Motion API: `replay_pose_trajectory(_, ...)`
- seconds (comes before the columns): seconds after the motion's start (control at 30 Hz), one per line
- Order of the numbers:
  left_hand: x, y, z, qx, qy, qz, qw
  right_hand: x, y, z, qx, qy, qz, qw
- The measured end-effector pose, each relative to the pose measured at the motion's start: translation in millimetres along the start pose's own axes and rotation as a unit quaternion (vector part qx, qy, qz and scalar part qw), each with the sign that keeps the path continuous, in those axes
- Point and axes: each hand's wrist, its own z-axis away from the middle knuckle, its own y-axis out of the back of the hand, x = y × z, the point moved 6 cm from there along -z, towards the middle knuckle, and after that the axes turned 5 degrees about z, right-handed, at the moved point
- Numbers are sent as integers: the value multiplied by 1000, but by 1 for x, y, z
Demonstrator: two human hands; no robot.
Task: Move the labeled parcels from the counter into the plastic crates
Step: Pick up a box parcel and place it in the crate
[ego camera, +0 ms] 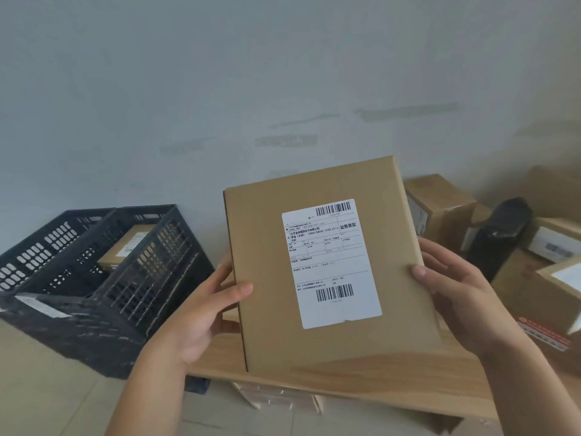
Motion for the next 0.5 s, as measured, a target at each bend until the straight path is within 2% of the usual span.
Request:
replay_pose_trajectory(0.23, -1, -12, 4, -54, -18, 2, 998, 5, 20, 10, 43, 0, -34, 999)
replay_pose_trajectory(0.5, -12, -13, 19, -44, -28, -14, 999, 19, 20, 17, 46, -24, -41, 998)
